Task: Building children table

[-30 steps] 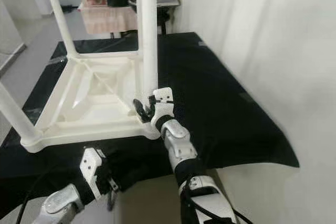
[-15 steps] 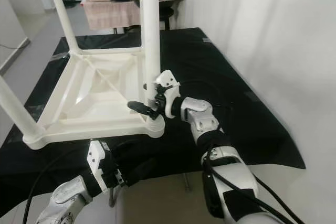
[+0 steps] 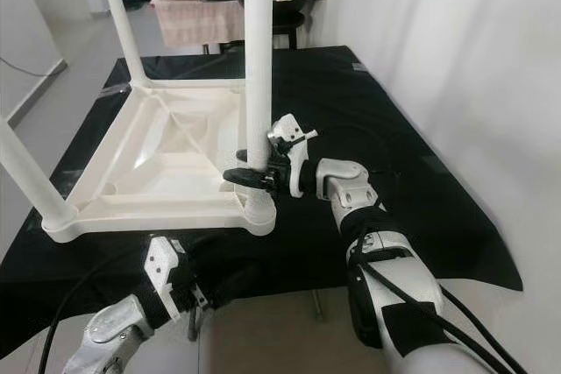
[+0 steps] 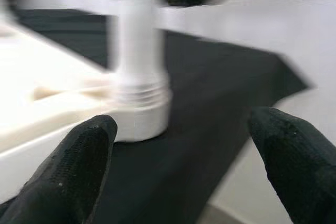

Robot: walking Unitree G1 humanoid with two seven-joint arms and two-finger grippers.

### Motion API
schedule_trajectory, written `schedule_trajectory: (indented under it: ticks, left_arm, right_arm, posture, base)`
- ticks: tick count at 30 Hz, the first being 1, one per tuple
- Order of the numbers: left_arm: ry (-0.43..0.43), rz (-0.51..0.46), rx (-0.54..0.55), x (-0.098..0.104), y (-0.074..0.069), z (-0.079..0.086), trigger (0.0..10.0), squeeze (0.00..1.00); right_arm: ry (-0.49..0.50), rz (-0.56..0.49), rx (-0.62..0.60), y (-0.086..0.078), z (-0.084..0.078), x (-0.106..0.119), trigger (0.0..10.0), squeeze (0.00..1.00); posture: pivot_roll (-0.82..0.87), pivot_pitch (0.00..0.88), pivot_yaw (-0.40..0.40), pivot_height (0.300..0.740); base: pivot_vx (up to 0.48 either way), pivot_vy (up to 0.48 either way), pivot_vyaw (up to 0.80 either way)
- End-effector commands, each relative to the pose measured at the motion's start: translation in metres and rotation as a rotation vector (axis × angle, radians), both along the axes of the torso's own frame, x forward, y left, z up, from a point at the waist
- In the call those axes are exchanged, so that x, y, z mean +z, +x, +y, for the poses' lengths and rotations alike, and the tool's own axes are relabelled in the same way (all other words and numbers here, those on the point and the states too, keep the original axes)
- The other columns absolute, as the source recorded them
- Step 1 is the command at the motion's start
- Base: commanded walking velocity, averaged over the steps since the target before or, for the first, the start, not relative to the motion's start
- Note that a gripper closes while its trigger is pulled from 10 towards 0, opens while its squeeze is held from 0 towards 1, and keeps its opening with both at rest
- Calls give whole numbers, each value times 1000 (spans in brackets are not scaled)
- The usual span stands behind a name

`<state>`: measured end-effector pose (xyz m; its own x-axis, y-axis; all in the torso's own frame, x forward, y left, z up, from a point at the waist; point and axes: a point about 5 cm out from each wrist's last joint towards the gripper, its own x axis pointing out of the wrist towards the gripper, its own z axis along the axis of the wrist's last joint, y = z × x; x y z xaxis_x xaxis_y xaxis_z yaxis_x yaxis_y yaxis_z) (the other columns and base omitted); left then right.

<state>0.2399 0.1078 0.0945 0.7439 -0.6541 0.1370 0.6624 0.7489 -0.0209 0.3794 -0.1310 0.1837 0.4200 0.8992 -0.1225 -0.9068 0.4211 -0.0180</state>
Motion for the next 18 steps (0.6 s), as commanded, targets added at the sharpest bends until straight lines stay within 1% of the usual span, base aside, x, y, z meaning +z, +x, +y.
schedule_trajectory:
  ticks: [1,2,3,4,5,7,8,9,10,11,13,14,15,17,18]
  left_arm:
    - [23,-4,62,-3,-2,6,10000,0]
    - [23,-4,62,-3,-2,6,10000,0]
    - [21,11,96,-6,-3,13,10000,0]
    - [21,11,96,-6,-3,13,10000,0]
    - [18,18,100,-7,-3,14,10000,0]
    - [29,21,79,-8,-3,12,10000,0]
    - [29,21,79,-8,-3,12,10000,0]
    - [28,25,72,-8,-4,12,10000,0]
    - [28,25,72,-8,-4,12,10000,0]
    - [29,25,71,-9,-5,12,10000,0]
    - [29,25,71,-9,-5,12,10000,0]
    - [19,34,72,-9,-5,12,10000,0]
    - [13,39,71,-9,-5,12,10000,0]
    - [13,39,71,-9,-5,12,10000,0]
    - [11,43,67,-9,-4,12,10000,0]
  right_arm:
    - [-8,62,-13,-6,-6,-20,0,0]
    - [-8,62,-13,-6,-6,-20,0,0]
    - [-13,73,-106,-9,-20,-33,0,0]
    - [-13,73,-106,-9,-20,-33,0,0]
    - [-19,75,-149,-10,-25,-38,0,0]
    - [-66,72,-315,-9,-34,-50,0,0]
    - [-66,72,-315,-9,-34,-50,0,0]
    - [-106,85,-455,-9,-35,-63,0,0]
    - [-106,85,-455,-9,-35,-63,0,0]
    - [-137,93,-663,-11,-36,-77,0,0]
    - [-137,93,-663,-11,-36,-77,0,0]
    - [-88,144,-823,-25,-21,-98,0,0]
    - [-52,181,-919,-39,-7,-109,0,0]
    - [-52,181,-919,-39,-7,-109,0,0]
    - [-27,183,-979,-46,0,-111,0,0]
  posture:
    - [-2,0,-9,740]
    - [-2,0,-9,740]
    - [-1,0,-4,740]
    - [-1,0,-4,740]
    - [-1,0,-4,740]
    - [-5,0,-3,740]
    - [-5,0,-3,740]
    - [-7,0,-13,740]
    - [-7,0,-13,740]
    - [-8,0,-16,740]
    - [-8,0,-16,740]
    - [-17,0,-10,740]
    - [-35,0,6,740]
    - [-35,0,6,740]
    - [-43,0,13,740]
  base:
    - [0,0,0]
    - [0,0,0]
    - [0,0,0]
    - [0,0,0]
    - [0,0,0]
    - [0,0,0]
    - [0,0,0]
    - [0,0,0]
    - [0,0,0]
    - [0,0,0]
    - [0,0,0]
    - [0,0,0]
    - [0,0,0]
    - [0,0,0]
    - [0,0,0]
